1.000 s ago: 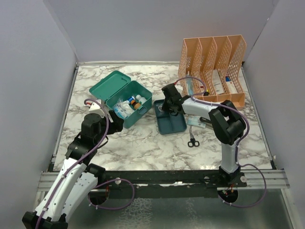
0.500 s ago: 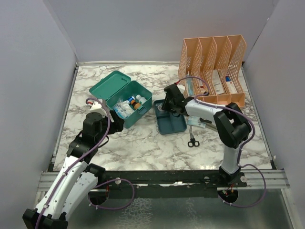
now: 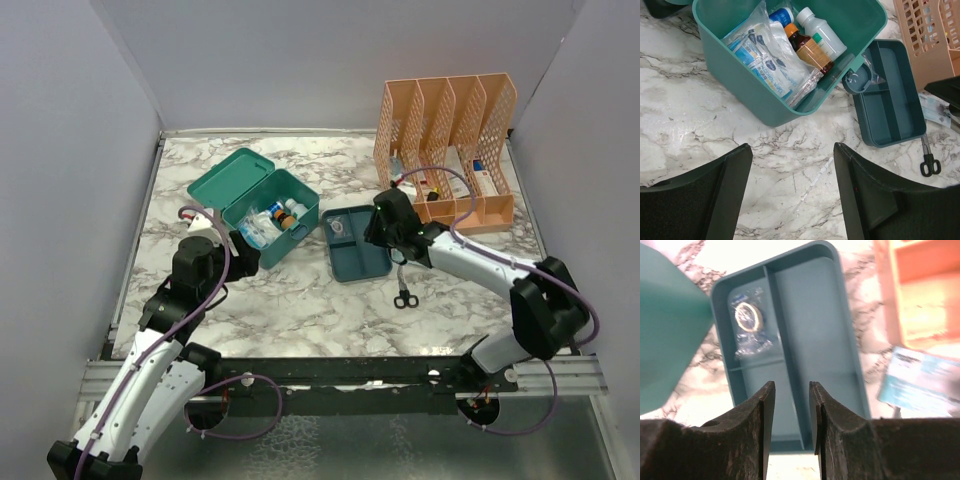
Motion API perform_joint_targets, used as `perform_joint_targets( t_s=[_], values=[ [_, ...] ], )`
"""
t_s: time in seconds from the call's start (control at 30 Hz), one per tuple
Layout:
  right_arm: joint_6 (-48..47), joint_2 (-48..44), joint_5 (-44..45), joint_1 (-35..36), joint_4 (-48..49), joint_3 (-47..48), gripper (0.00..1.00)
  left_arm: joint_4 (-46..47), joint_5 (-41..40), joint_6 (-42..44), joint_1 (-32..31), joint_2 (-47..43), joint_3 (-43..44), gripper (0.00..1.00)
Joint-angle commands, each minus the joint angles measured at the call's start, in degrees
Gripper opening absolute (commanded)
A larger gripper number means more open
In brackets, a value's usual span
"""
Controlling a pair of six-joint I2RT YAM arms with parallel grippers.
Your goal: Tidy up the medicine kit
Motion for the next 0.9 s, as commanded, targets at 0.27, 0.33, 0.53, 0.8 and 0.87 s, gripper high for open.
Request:
perform_joint_targets(
  t_s=[0.27, 0.33, 0.53, 0.8, 0.87],
  values=[
    [4.6, -16.2, 19.9, -1.4, -13.1, -13.7, 0.34, 0.5, -1.1, -0.1, 0.0, -1.8, -0.5, 0.70],
    [8.4, -16.8, 22.4, -1.7, -13.4, -15.7, 0.34, 0.5, -1.0, -0.1, -0.1, -1.6, -0.4, 0.70],
    [23.7, -17.2, 25.2, -3.2, -14.2, -20.5, 0.35, 0.6, -1.2, -0.1, 0.0, -1.8, -0.4, 0.70],
    [31.5, -15.3, 16.1, -7.8, -3.6, -24.0, 0.36, 0.6, -1.5, -0.2, 0.0, -2.0, -0.5, 0.70],
    [32.1, -15.0, 14.5, -7.9, -1.1, -24.6, 0.37, 0.6, -1.7, -0.2, 0.0, -2.1, -0.5, 0.70]
  ],
)
